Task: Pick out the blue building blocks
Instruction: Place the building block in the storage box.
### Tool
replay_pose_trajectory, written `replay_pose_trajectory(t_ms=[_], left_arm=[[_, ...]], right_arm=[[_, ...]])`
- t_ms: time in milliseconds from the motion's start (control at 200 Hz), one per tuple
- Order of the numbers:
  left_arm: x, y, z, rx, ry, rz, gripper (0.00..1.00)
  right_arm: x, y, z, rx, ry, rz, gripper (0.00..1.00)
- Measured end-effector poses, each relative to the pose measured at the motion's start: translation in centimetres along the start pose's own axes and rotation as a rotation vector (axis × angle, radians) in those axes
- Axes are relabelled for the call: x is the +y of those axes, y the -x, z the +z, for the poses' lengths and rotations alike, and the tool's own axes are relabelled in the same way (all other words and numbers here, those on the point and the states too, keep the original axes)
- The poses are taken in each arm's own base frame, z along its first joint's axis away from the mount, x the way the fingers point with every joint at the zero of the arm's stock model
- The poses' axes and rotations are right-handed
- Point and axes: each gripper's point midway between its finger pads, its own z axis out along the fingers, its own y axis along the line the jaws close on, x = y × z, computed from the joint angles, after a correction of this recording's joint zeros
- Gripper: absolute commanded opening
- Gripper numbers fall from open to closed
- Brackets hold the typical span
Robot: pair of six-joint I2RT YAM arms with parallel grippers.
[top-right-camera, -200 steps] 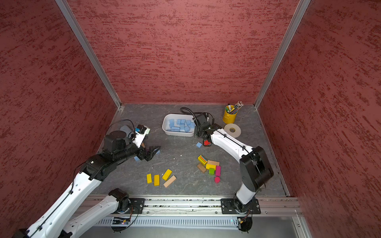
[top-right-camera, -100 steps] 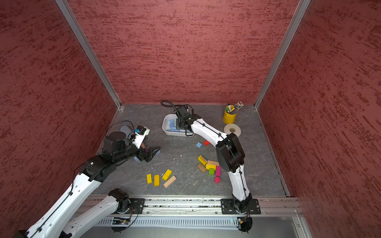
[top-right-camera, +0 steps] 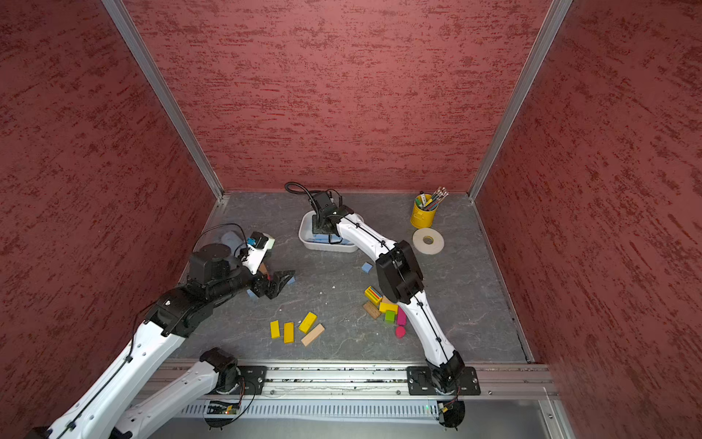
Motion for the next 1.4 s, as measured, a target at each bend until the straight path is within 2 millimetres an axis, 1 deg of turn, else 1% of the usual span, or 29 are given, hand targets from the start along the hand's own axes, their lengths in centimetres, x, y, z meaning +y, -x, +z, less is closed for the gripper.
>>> replay_pose_trajectory(t_ms=[115, 301, 451, 601, 696, 837, 897, 962, 1037, 1137, 1287, 1403], left_arm=[[0.0, 0.0, 0.0, 0.000, 0.003, 0.000, 1.00], [0.1, 0.0, 0.0, 0.000, 0.005, 0.000, 1.00], [0.1, 0.0, 0.0, 0.000, 0.007, 0.000, 1.00], [0.1, -0.1, 0.0, 0.001, 0.008, 0.000, 0.99], [0.1, -0.2, 0.0, 0.003, 0.008, -0.001, 1.00], [0.2, -0.3, 0.1, 0.005, 0.013, -0.001, 1.00], [0.3, -0.3, 0.0, 0.005, 0.016, -0.001, 1.00], [0.4, -0.4, 0.0, 0.005, 0.023, -0.002, 1.00], [0.6, -0.4, 0.0, 0.006, 0.035, -0.002, 1.00], [0.7, -0.4, 0.0, 0.006, 0.042, -0.006, 0.99], [1.0, -0.4, 0.0, 0.007, 0.059, -0.015, 1.00], [1.1, -0.4, 0.0, 0.005, 0.066, -0.026, 1.00]], right_arm=[[0.2, -0.1, 0.7, 0.006, 0.003, 0.000, 0.54], [0.2, -1.1, 1.4, 0.038, 0.011, -0.004, 0.69], [0.5, -1.0, 1.2, 0.047, 0.027, -0.002, 0.84], [1.2, -0.4, 0.7, 0.036, 0.054, 0.000, 0.94], [1.4, -0.4, 0.7, 0.040, 0.065, 0.001, 0.99], [1.6, -0.4, 0.5, 0.039, 0.071, -0.001, 0.99], [1.7, -0.1, 0.0, 0.031, 0.077, -0.001, 0.99], [2.0, 0.4, -1.0, 0.019, 0.085, -0.004, 0.99], [2.4, 1.1, -2.8, -0.005, 0.102, -0.005, 0.99], [3.1, 2.3, -6.0, -0.052, 0.135, -0.005, 0.99], [3.9, 4.1, -11.5, -0.146, 0.198, 0.001, 0.99], [3.6, 4.4, -14.7, -0.201, 0.234, 0.006, 0.99]])
